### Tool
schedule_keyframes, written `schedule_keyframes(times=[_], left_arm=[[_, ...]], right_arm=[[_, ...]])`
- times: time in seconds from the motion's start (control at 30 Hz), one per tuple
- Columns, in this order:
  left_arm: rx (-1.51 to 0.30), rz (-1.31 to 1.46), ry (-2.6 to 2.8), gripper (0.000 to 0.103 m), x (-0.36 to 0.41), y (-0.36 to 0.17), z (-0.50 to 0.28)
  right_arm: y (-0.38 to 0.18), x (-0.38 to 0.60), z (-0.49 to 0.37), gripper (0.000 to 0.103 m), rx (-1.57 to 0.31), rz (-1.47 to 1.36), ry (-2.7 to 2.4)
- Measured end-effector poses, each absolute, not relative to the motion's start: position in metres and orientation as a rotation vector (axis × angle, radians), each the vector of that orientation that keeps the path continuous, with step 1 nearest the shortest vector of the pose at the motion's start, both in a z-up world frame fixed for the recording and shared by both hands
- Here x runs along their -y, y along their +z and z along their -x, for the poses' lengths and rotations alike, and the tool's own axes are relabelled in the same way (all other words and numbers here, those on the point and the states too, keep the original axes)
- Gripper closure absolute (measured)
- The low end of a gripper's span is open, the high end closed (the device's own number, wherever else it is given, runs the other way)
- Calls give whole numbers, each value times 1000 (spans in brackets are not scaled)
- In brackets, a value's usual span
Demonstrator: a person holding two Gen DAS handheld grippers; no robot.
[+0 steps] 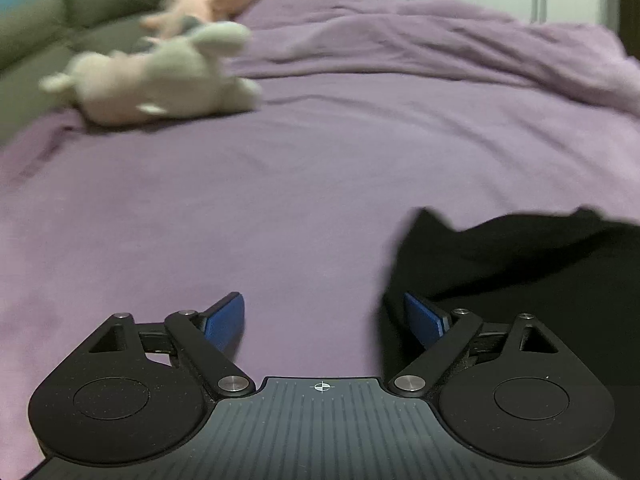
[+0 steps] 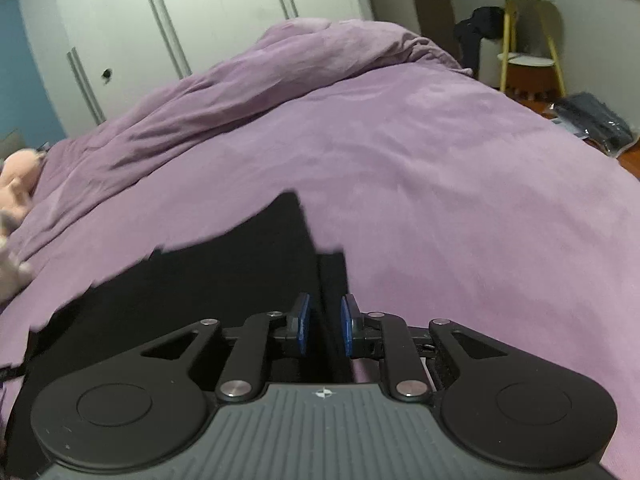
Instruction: Fold small clothes
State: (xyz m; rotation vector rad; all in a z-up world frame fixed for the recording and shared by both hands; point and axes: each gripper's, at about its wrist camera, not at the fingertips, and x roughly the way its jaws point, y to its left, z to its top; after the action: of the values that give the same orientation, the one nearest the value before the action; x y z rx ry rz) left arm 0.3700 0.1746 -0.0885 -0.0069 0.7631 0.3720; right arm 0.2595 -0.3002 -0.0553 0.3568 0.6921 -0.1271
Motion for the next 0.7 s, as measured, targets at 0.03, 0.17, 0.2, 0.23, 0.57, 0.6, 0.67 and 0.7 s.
schedule_keyframes(times=[0.03, 0.17, 0.2, 0.23, 0.57, 0.6, 0.67, 0.7], left_arm=[[-774, -2, 381, 19, -177, -87, -361], [-840, 101, 273, 21, -189, -76, -316], [-841, 159, 219, 21, -191, -73, -303], [-832, 219, 163, 20, -193, -70, -289], [-851, 414, -27, 39, -191, -70, -249], [-857, 419, -38, 44, -192, -69, -250], [-865, 417, -34, 50, -190, -69, -249], [-869, 416, -27, 51, -190, -71, -251]], right_arm=[[-54, 297, -251, 87, -709, -360, -103], [-48, 283, -230, 85, -716, -382, -28], [-48, 280, -227, 82, -706, -401, -8], [-50, 278, -225, 81, -705, -429, 5], [-56, 286, -211, 82, -744, -353, -220], [-55, 289, -209, 82, -743, -369, -205], [-56, 296, -206, 81, -760, -443, -152], [-59, 298, -207, 80, -785, -499, -105]])
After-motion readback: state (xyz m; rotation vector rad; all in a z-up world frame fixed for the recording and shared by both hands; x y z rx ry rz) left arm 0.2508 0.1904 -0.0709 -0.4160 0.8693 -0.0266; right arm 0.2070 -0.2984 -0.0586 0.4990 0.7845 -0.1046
